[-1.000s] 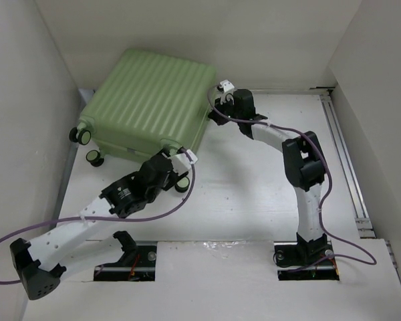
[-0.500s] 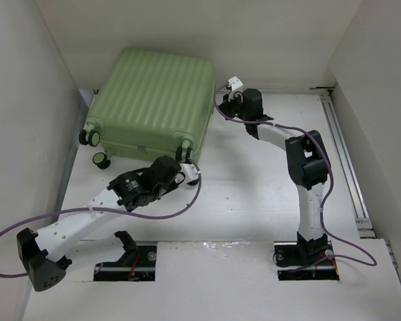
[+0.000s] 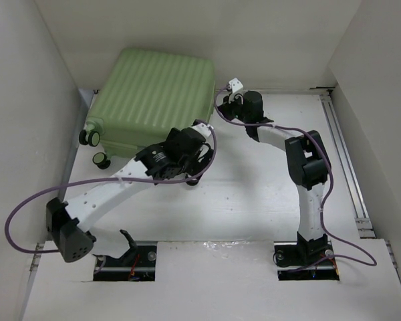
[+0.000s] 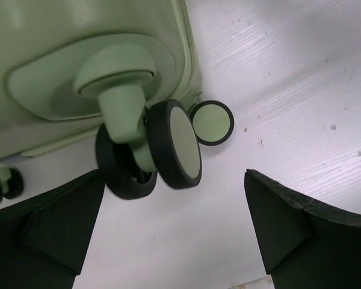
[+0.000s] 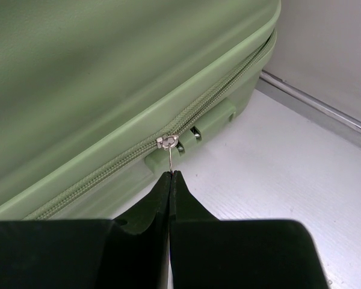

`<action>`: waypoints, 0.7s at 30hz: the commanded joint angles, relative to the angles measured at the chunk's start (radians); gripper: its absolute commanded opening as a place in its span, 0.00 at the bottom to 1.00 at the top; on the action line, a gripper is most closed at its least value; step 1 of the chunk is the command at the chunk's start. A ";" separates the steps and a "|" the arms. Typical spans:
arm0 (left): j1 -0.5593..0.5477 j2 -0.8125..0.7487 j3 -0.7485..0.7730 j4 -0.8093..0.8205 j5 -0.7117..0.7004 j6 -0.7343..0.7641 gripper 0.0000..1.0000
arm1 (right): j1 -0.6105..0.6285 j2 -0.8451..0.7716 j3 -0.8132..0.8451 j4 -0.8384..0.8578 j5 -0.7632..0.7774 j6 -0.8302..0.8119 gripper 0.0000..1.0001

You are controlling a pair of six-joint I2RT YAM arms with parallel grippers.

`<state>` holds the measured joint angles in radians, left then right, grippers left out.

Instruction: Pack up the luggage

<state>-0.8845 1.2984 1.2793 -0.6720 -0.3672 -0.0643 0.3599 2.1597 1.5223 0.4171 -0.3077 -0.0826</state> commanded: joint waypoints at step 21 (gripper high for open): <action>0.122 0.182 0.092 -0.006 0.051 -0.088 0.00 | -0.032 -0.060 -0.063 0.014 0.045 -0.013 0.00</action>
<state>-0.7670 1.4818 1.3895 -0.6697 -0.3737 -0.2100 0.3607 2.1506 1.4837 0.4667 -0.3096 -0.0826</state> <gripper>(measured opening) 0.454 0.008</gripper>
